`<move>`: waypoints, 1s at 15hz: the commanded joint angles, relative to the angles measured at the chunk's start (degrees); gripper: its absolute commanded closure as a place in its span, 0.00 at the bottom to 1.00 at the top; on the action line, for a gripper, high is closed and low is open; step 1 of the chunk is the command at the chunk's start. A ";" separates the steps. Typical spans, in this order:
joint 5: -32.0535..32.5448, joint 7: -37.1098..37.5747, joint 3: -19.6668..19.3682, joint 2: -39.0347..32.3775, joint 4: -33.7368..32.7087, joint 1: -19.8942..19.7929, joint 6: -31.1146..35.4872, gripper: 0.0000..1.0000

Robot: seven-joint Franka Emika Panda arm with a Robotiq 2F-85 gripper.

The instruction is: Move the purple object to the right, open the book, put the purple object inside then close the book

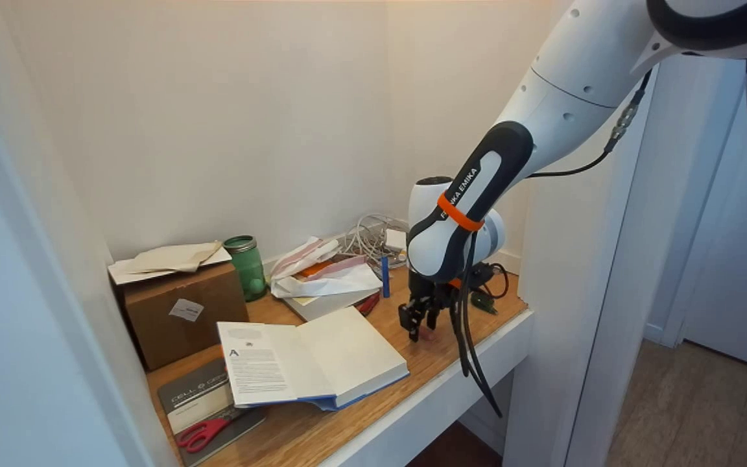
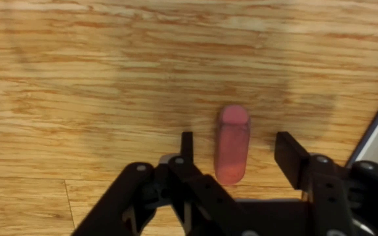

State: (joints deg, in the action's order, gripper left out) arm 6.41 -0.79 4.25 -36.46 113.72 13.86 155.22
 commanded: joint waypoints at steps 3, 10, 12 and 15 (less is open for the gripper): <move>-0.20 1.21 0.46 0.87 -0.12 -0.22 -0.29 0.83; -0.64 -0.08 4.12 6.89 -0.43 0.65 -4.04 0.95; -2.41 -2.73 7.72 7.62 -1.15 -0.27 -5.68 0.95; -3.94 -6.17 11.70 5.75 -3.20 0.11 -7.59 0.95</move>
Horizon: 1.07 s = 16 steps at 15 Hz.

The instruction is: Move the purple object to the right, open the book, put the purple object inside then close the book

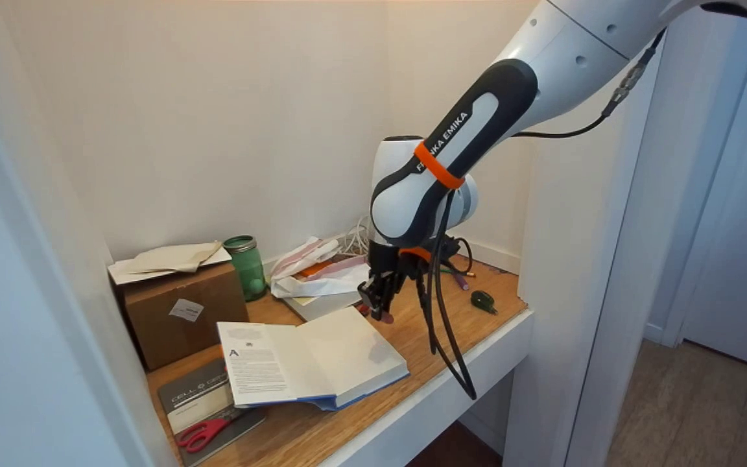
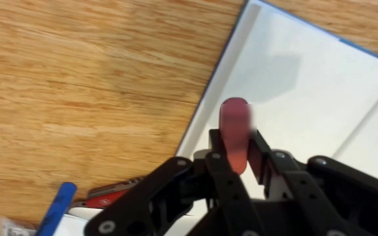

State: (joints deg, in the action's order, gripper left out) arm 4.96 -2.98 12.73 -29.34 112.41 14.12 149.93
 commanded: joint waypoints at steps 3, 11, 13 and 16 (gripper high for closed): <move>-1.03 -3.94 3.23 -3.89 -3.51 1.54 -2.95 0.95; -1.08 -3.24 2.40 -4.47 -6.27 2.10 -2.33 0.25; -1.18 -2.50 2.93 -3.32 -8.62 3.10 -3.33 0.11; 0.64 1.38 2.11 -2.00 -12.71 7.37 -7.77 0.00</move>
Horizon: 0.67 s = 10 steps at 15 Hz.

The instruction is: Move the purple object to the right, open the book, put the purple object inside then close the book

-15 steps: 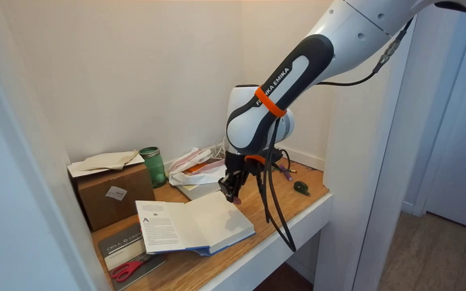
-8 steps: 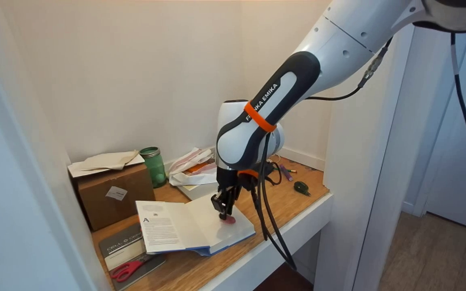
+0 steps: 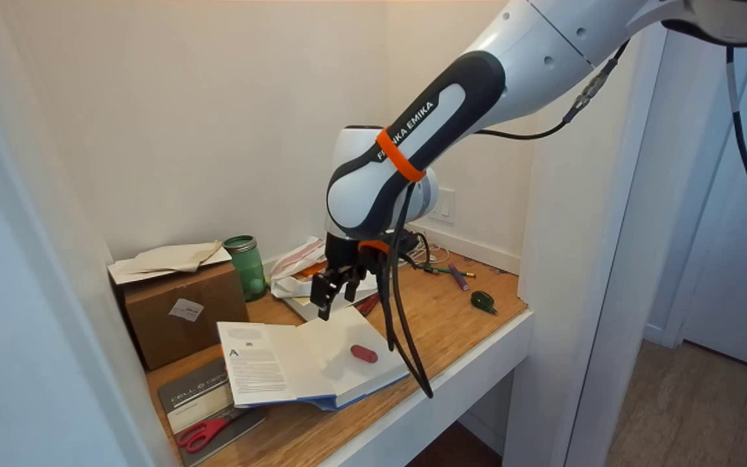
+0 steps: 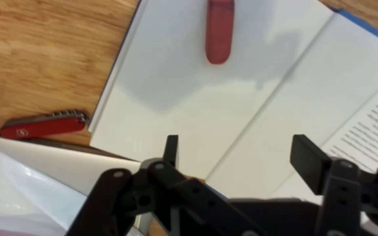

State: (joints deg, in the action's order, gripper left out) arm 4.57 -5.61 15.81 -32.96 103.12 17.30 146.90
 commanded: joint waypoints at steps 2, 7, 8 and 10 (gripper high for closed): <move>0.62 4.24 0.07 1.43 -6.28 6.00 -8.64 0.00; 0.06 3.65 0.44 1.65 -6.45 7.43 -9.16 0.00; 0.07 3.65 0.39 1.61 -6.45 7.36 -9.20 0.00; -1.12 2.47 1.34 1.78 -5.87 6.61 -8.50 0.00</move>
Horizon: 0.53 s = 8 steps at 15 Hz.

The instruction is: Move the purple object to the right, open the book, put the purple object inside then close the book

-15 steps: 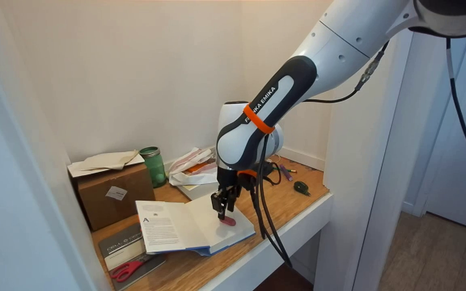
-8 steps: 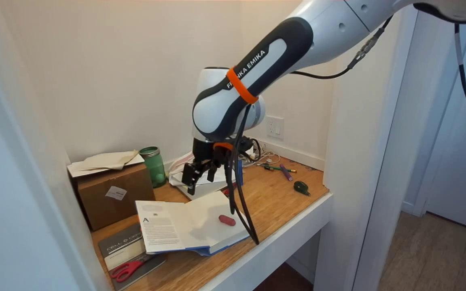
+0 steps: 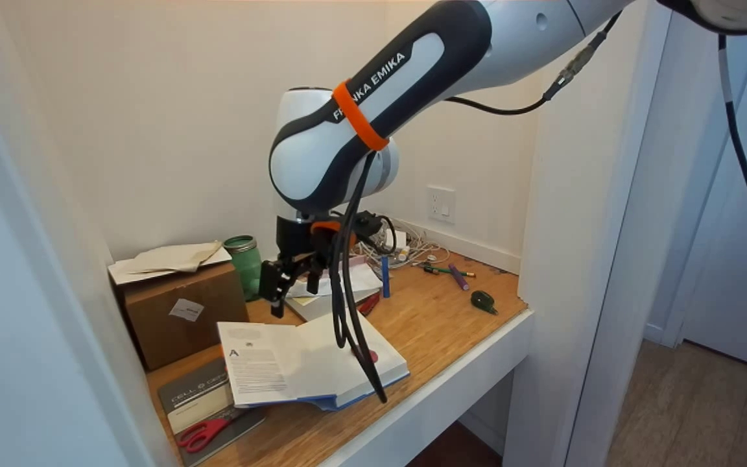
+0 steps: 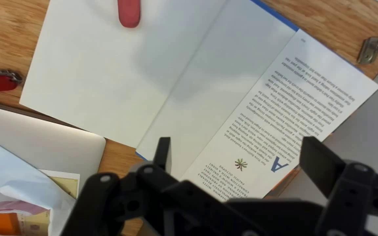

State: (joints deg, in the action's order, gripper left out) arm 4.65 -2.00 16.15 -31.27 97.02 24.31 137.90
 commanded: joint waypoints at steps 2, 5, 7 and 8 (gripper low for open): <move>-2.88 -4.27 3.51 -1.26 -1.30 -0.29 1.04 0.00; -2.57 -5.99 5.28 -2.85 -2.55 1.39 1.31 0.00; -1.43 -5.14 5.27 -3.49 -3.02 3.04 1.73 0.00; -0.71 -4.50 4.88 -4.00 -3.43 4.06 1.97 0.00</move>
State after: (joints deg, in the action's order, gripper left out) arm 3.10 -6.30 21.36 -33.01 96.09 26.28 139.10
